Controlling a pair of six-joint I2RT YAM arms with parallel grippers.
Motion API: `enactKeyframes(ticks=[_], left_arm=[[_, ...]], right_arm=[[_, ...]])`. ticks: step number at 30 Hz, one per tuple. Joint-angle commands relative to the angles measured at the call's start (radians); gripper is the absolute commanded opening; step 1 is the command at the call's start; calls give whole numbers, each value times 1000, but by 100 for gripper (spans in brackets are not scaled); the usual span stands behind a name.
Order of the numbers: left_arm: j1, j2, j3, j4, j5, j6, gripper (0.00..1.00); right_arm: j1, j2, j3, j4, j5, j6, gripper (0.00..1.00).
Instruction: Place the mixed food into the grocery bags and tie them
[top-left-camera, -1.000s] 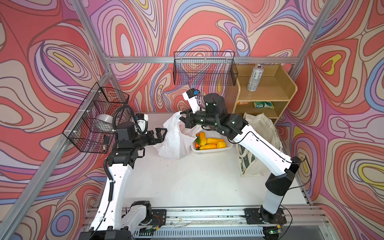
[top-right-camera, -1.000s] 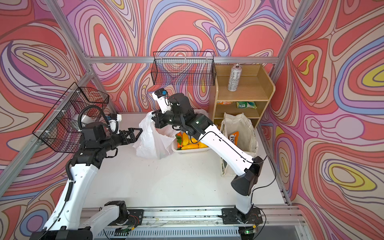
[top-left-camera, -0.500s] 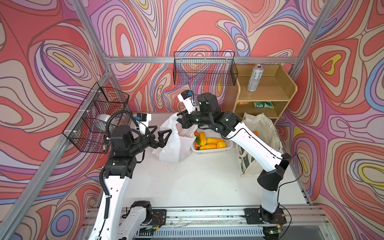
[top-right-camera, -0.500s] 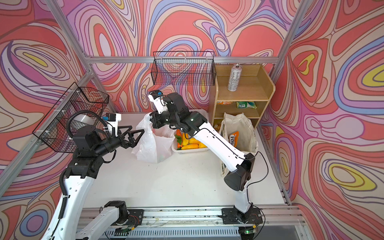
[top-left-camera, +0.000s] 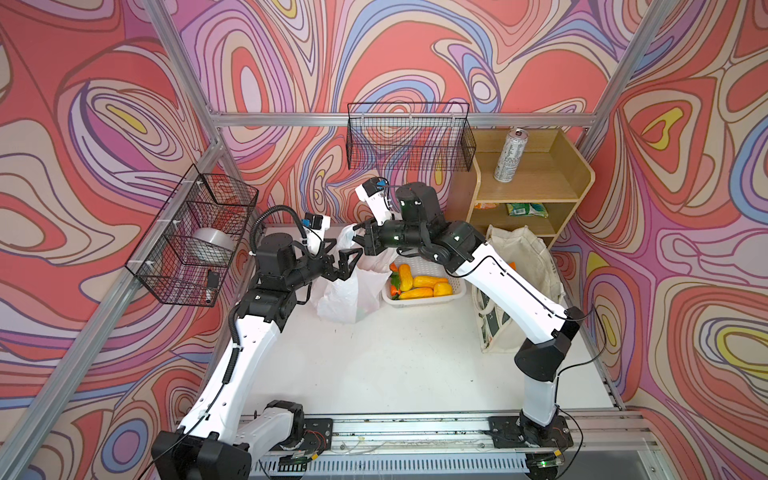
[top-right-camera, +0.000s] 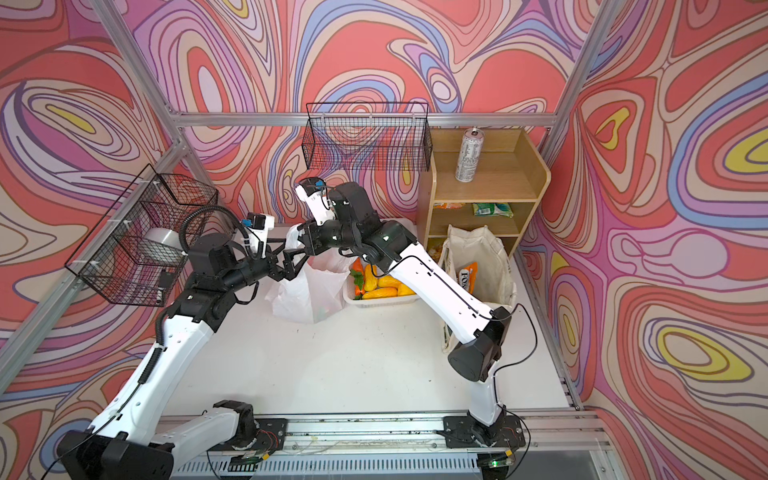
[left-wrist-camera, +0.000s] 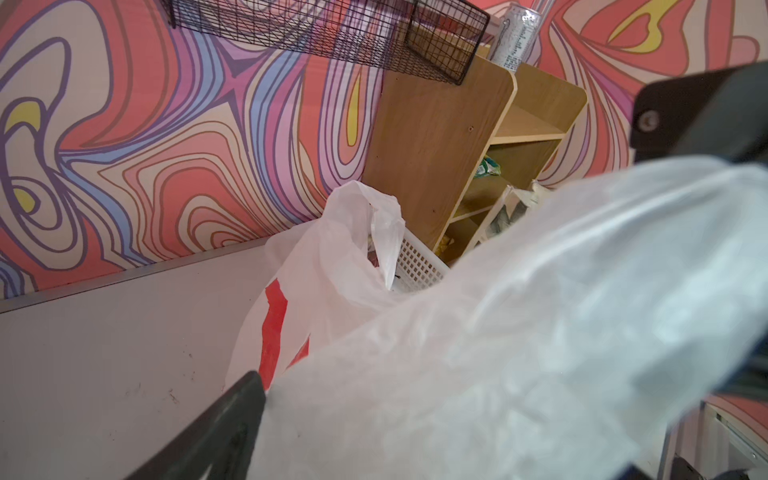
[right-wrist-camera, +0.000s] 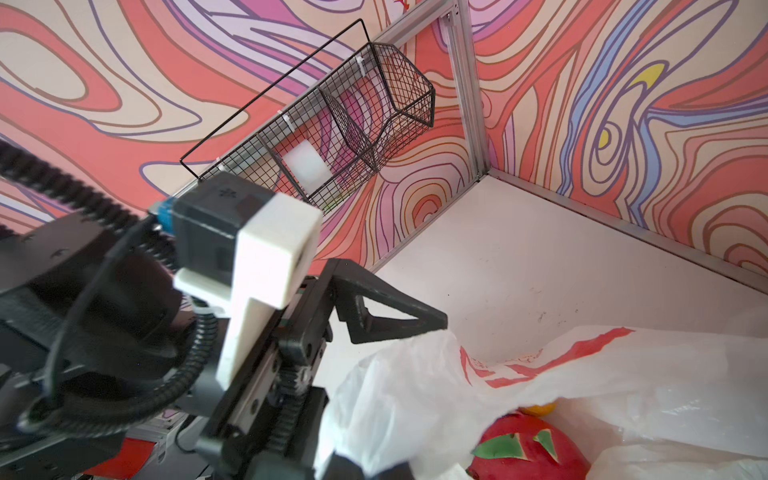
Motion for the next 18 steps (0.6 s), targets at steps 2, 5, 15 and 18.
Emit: enactKeyframes(ticks=[2,5,15,18], left_arm=[[-4,19,-81,231,-32,-133,62],[-6,31,-109,300,-32,-202,25],[-4,-10,-129,262,-69,-221,0],[-3,-26,-133,240,-79,-214,0]], right_arm=[[1,-7,-19,58,-44,34,0],[1,-16,-50,82,-63,51,0],[-59,-277,-421,162,16,80,65],[-99,-378,-639,182,33,110,63]])
